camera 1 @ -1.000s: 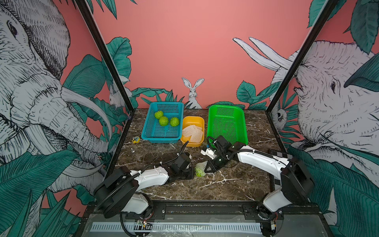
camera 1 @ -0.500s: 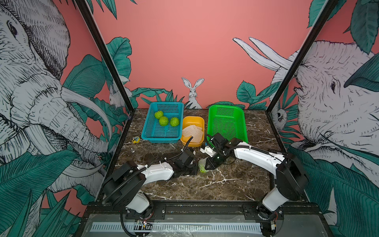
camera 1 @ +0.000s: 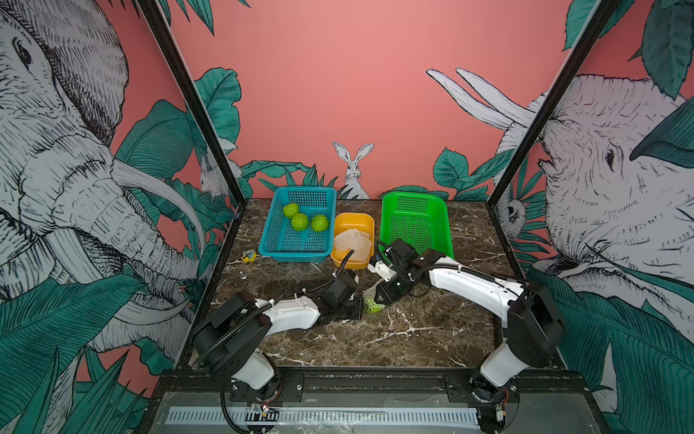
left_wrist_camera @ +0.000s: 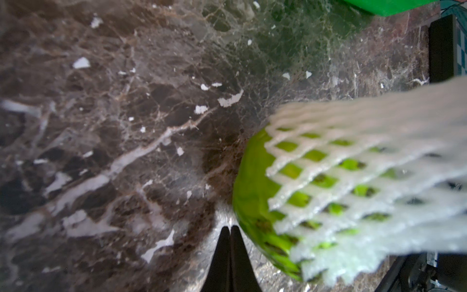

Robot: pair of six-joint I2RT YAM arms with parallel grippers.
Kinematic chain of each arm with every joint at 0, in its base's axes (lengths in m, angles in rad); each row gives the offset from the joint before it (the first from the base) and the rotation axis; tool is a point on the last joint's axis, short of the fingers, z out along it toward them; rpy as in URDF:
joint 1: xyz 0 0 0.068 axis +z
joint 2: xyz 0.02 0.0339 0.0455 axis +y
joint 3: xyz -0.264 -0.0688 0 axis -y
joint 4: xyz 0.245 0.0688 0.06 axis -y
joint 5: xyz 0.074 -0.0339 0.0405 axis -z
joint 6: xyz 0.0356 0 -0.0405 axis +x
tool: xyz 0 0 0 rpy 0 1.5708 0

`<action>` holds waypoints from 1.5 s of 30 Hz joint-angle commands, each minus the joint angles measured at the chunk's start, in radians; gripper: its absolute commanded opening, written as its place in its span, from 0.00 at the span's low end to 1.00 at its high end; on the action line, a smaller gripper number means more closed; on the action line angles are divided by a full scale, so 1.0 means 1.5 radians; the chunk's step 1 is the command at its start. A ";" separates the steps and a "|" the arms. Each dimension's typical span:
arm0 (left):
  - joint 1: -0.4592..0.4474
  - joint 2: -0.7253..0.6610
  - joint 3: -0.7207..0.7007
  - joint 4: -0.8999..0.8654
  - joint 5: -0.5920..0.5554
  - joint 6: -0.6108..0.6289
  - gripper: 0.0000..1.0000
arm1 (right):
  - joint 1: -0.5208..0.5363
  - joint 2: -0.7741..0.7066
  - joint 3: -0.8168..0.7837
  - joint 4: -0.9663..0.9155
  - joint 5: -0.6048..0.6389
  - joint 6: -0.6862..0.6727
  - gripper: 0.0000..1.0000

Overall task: Sleeve custard apples in foam nets
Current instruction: Put on the foam net on the custard apple.

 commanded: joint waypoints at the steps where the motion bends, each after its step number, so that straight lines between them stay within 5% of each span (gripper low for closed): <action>1: 0.007 0.000 0.020 0.015 -0.003 0.005 0.05 | -0.002 -0.002 0.019 -0.002 0.018 0.002 0.24; 6: 0.018 0.000 0.018 0.020 -0.007 0.009 0.05 | -0.001 -0.004 0.029 -0.003 0.004 0.005 0.00; 14: 0.029 0.015 0.025 0.061 -0.013 0.021 0.05 | 0.001 0.036 0.046 -0.082 -0.083 -0.003 0.00; 30: 0.043 -0.021 -0.016 0.024 -0.039 0.010 0.07 | 0.001 0.074 0.074 -0.079 -0.038 0.006 0.00; 37: 0.074 -0.063 -0.035 0.000 -0.048 0.019 0.12 | 0.001 0.045 0.064 -0.065 -0.009 0.025 0.30; 45: 0.076 -0.075 -0.017 -0.012 -0.050 0.029 0.14 | 0.000 0.030 0.074 -0.057 0.044 0.036 0.42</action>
